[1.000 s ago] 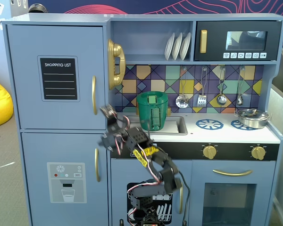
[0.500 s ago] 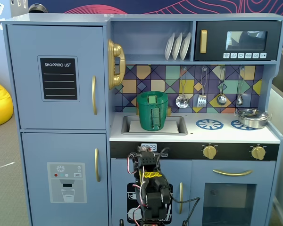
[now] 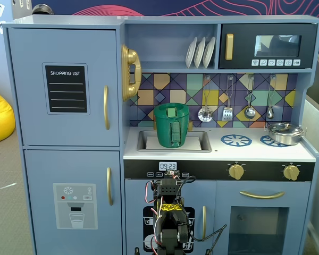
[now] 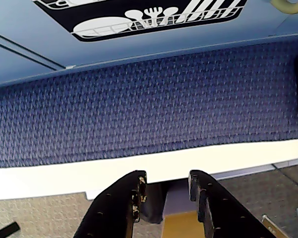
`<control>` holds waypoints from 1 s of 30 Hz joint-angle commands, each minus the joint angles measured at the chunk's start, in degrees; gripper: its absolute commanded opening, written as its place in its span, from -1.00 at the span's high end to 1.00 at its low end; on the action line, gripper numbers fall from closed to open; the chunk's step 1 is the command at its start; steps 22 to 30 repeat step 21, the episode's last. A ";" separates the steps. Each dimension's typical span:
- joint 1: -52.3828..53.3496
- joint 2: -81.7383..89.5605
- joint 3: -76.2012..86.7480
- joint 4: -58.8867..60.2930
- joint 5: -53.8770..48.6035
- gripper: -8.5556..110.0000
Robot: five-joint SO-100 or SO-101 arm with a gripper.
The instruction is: Close the left cabinet door
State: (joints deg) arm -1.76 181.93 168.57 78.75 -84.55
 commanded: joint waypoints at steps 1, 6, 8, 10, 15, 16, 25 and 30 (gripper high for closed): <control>-0.26 0.09 3.08 7.38 2.81 0.86; 0.35 0.18 3.08 8.09 4.48 0.85; 0.35 0.18 3.08 8.17 3.34 0.85; 0.35 0.18 3.08 8.35 2.46 0.85; 0.26 0.18 3.08 8.96 -2.02 0.84; 0.44 0.18 3.08 9.05 -2.02 0.84; 1.85 0.18 3.08 9.05 -2.02 0.84; 1.85 0.18 3.08 9.05 -2.02 0.84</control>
